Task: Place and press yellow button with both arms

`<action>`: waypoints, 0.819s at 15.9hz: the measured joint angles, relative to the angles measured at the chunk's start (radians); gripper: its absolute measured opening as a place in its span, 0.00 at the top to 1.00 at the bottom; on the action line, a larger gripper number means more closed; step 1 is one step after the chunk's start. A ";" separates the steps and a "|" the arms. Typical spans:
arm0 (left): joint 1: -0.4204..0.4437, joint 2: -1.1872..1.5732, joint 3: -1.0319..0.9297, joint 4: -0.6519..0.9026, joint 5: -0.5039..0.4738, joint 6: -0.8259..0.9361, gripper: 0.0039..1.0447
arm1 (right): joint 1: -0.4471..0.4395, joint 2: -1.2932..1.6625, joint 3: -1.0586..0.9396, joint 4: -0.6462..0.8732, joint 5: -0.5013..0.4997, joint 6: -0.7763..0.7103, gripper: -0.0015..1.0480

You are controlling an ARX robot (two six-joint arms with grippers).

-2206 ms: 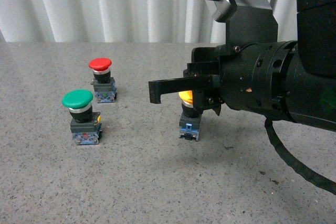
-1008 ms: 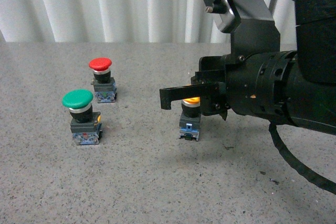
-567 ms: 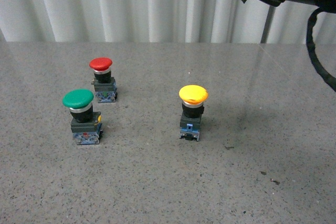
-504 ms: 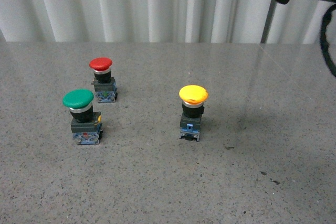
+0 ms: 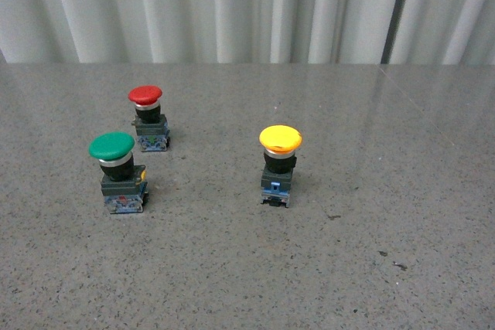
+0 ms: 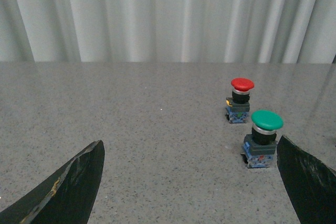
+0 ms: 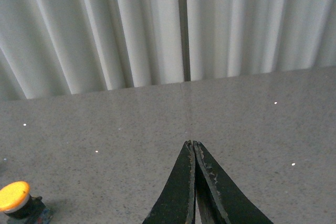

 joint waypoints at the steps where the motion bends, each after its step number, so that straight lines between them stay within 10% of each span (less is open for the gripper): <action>1: 0.000 0.000 0.000 0.001 0.002 0.000 0.06 | -0.008 -0.029 -0.018 0.005 -0.016 -0.020 0.98; 13: 0.000 0.000 0.000 0.000 0.001 0.000 0.06 | -0.209 -0.321 -0.229 -0.086 -0.233 -0.077 0.98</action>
